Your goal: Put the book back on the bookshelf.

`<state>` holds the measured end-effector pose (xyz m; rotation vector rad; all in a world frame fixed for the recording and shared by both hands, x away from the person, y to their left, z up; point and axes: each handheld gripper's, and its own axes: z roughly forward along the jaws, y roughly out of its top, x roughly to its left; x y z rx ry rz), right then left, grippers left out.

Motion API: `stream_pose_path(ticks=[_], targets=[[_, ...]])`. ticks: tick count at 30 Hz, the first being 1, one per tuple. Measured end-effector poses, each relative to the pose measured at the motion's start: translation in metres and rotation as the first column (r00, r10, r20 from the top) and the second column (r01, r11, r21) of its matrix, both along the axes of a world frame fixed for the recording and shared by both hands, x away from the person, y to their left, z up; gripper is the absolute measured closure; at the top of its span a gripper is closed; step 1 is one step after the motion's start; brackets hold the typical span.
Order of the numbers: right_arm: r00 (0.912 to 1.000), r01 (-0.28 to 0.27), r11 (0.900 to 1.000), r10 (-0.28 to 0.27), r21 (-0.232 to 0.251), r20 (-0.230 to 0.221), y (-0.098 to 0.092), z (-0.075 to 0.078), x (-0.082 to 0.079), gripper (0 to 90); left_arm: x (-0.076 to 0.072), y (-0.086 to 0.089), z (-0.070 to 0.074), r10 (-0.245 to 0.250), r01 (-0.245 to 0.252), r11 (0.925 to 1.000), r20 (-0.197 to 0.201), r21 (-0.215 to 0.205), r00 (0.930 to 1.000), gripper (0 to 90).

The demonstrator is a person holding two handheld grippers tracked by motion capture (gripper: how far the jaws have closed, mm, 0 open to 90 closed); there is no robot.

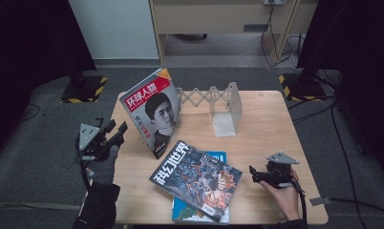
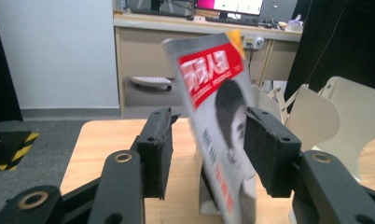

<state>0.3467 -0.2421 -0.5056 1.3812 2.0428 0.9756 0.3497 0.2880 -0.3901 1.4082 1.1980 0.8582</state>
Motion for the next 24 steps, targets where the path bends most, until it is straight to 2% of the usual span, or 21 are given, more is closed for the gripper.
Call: stream_pose_path(ticks=[6, 11, 16, 18, 21, 22, 24], targets=[[1.0, -0.002, 1.0, 0.002, 0.007, 0.003, 0.001, 0.002, -0.001, 8.1, -0.012, 0.004, -0.012, -0.024, 0.023, 0.9994, -0.047, -0.024, 0.9986, 50.1], [0.9997, -0.016, 1.0, 0.016, 0.025, 0.018, 0.004, 0.007, -0.003, 8.1, -0.025, -0.001, -0.028, -0.069, 0.066, 0.9971, -0.099, -0.037, 0.9926, 48.0], [0.9985, -0.032, 0.998, 0.03, 0.06, 0.046, 0.009, 0.015, -0.005, 8.3, -0.034, -0.015, -0.048, -0.136, 0.132, 0.9905, -0.165, -0.038, 0.9767, 45.4], [0.9983, -0.041, 0.996, 0.038, 0.076, 0.044, 0.012, 0.017, -0.006, 8.4, -0.036, -0.019, -0.057, -0.162, 0.152, 0.9864, -0.194, -0.061, 0.9675, 44.8], [0.9975, -0.062, 0.994, 0.058, 0.09, 0.039, 0.017, 0.019, -0.008, 8.4, -0.039, -0.023, -0.069, -0.187, 0.176, 0.9822, -0.241, -0.068, 0.9525, 43.7], [0.9966, -0.076, 0.993, 0.072, 0.093, 0.04, 0.02, 0.019, -0.008, 8.4, -0.04, -0.024, -0.072, -0.193, 0.18, 0.9808, -0.246, -0.075, 0.9498, 42.7], [0.9962, -0.082, 0.992, 0.078, 0.096, 0.037, 0.022, 0.02, -0.008, 8.3, -0.042, -0.028, -0.078, -0.212, 0.196, 0.9769, -0.268, -0.085, 0.9399, 41.8]])
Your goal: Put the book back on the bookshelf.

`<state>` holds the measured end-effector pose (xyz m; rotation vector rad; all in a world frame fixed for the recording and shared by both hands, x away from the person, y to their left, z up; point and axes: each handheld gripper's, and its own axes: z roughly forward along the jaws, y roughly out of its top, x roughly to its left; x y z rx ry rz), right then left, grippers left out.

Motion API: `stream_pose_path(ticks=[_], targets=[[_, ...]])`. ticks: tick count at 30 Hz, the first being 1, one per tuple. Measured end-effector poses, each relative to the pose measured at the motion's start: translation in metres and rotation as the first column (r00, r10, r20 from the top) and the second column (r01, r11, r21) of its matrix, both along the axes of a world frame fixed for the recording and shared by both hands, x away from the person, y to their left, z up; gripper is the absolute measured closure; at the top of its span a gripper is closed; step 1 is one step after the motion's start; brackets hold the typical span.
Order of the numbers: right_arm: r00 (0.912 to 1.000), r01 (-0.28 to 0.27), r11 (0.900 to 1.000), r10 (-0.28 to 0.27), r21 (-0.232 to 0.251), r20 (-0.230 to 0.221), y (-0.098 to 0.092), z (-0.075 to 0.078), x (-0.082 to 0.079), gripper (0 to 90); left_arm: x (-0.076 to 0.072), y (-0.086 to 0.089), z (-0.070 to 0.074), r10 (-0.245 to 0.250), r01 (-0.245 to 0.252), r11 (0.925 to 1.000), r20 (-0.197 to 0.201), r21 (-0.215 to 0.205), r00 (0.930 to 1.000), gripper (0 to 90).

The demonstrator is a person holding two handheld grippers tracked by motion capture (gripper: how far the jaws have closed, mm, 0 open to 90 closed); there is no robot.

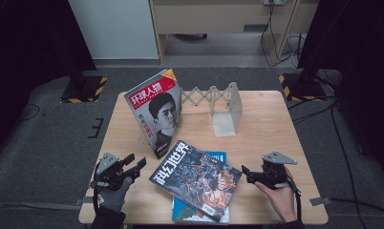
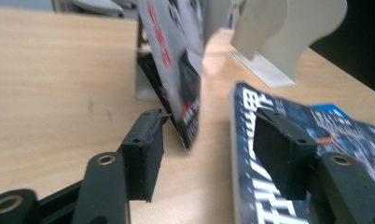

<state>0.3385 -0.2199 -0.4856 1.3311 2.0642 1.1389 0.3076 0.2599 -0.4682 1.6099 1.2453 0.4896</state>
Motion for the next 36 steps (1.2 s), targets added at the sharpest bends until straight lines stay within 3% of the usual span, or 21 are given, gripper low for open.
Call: stream_pose_path(ticks=[7, 16, 20, 25, 32, 36], targets=[[0.9988, -0.047, 0.999, 0.047, 0.009, -0.01, 0.015, 0.001, -0.003, 8.3, -0.005, -0.015, -0.022, -0.066, 0.067, 0.9976, -0.101, 0.015, 0.9928, 38.5], [0.9946, -0.1, 0.995, 0.1, 0.01, -0.028, 0.034, -0.003, -0.006, 8.4, 0.001, -0.032, -0.034, -0.133, 0.14, 0.9897, -0.17, 0.029, 0.9764, 33.6], [0.9921, -0.116, 0.993, 0.117, 0.017, -0.047, 0.04, -0.007, -0.006, 8.2, 0.005, -0.032, -0.039, -0.148, 0.148, 0.9889, -0.197, -0.014, 0.9691, 32.0], [0.9887, -0.136, 0.991, 0.136, 0.012, -0.062, 0.046, -0.011, -0.006, 8.5, 0.007, -0.035, -0.042, -0.161, 0.159, 0.987, -0.198, -0.023, 0.967, 31.1], [0.9856, -0.149, 0.989, 0.15, 0.019, -0.078, 0.051, -0.015, -0.005, 9.1, 0.016, -0.035, -0.048, -0.198, 0.184, 0.9796, -0.237, -0.082, 0.9512, 25.9], [0.9848, -0.15, 0.988, 0.152, 0.039, -0.084, 0.05, -0.017, -0.004, 9.4, 0.019, -0.035, -0.051, -0.231, 0.206, 0.9706, -0.247, -0.124, 0.941, 25.7]])
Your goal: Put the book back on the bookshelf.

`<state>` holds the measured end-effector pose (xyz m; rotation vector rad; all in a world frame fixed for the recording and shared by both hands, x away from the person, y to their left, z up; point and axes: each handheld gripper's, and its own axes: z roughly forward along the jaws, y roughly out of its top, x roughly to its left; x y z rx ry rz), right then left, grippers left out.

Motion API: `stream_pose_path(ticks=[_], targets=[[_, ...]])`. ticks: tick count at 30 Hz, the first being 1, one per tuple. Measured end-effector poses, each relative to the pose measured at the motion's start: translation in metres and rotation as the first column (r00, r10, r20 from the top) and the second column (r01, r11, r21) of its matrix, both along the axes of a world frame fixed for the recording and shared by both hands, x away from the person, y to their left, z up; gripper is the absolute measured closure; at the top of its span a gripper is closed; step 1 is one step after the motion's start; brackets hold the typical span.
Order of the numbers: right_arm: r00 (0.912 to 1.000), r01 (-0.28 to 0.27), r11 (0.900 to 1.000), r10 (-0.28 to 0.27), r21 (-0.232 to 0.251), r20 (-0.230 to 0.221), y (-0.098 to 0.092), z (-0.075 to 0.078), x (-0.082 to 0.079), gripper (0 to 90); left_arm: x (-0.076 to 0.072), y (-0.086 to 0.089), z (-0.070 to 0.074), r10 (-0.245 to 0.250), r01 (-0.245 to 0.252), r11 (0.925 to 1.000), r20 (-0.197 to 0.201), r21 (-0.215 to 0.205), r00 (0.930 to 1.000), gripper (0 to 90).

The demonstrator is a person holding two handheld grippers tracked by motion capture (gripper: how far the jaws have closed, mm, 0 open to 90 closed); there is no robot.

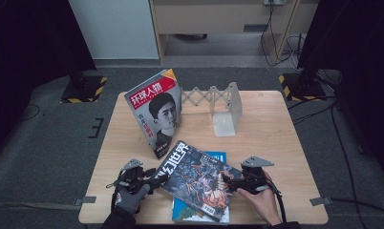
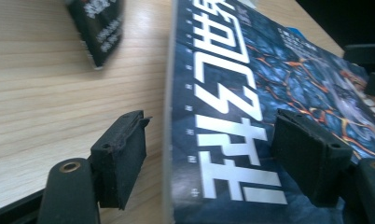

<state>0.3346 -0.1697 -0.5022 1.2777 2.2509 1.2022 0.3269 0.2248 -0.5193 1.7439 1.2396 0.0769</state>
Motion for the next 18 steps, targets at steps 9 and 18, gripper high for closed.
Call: stream_pose_path(ticks=[9, 18], targets=[[1.0, -0.001, 1.0, 0.001, 0.019, -0.009, -0.001, -0.002, 0.0, 9.5, 0.0, -0.007, 0.0, -0.046, 0.045, 0.9986, -0.022, -0.027, 0.9987, 24.5], [1.0, -0.002, 1.0, 0.002, 0.017, -0.001, -0.001, -0.002, 0.0, 9.5, -0.012, 0.001, 0.016, -0.03, 0.031, 0.9979, 0.017, -0.056, 0.9994, 39.2]])
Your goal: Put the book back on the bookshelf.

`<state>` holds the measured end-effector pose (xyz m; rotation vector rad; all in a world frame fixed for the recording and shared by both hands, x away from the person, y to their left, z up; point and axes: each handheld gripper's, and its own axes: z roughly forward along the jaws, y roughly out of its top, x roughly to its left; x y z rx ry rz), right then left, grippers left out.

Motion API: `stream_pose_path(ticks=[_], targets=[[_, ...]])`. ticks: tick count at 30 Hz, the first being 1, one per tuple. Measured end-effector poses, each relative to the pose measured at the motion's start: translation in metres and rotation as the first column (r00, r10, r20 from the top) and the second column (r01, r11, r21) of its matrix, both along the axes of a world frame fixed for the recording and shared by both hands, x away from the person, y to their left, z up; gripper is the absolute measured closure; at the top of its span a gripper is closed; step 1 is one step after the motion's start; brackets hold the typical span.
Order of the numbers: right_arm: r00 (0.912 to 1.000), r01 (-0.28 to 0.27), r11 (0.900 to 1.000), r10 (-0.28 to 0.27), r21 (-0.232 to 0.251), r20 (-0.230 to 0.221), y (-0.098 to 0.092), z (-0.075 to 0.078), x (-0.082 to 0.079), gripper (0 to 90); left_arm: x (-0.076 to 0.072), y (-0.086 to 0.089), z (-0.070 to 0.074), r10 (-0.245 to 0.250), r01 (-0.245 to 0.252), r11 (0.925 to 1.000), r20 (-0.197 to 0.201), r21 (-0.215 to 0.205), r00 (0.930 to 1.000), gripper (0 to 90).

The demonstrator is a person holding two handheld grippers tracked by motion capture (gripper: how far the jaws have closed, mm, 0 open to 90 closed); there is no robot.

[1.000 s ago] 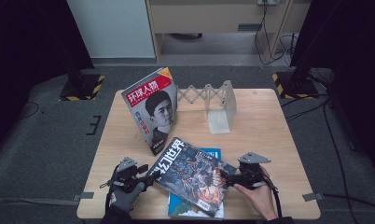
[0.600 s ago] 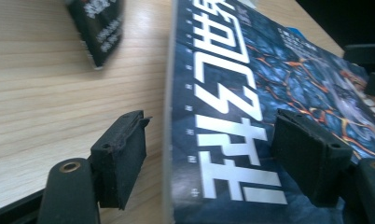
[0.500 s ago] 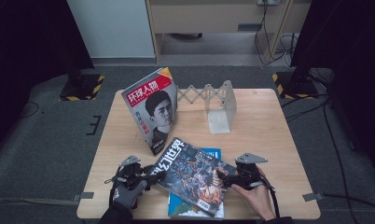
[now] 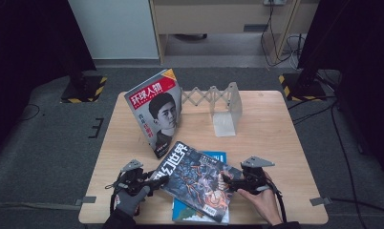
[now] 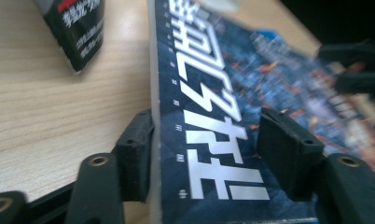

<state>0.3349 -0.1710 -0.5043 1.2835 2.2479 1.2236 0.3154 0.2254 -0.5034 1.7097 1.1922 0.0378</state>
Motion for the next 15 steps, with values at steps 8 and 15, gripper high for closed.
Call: stream_pose_path(ticks=[8, 15], targets=[[1.0, -0.002, 1.0, 0.002, 0.007, 0.008, -0.001, -0.001, 0.0, 9.6, -0.001, -0.001, 0.008, -0.022, 0.025, 0.9932, 0.028, -0.113, 0.9994, 37.2], [1.0, -0.006, 1.0, 0.006, 0.009, 0.006, -0.001, -0.002, 0.0, 9.6, 0.004, -0.011, 0.004, -0.042, 0.041, 0.9974, -0.018, -0.059, 0.9989, 28.7]])
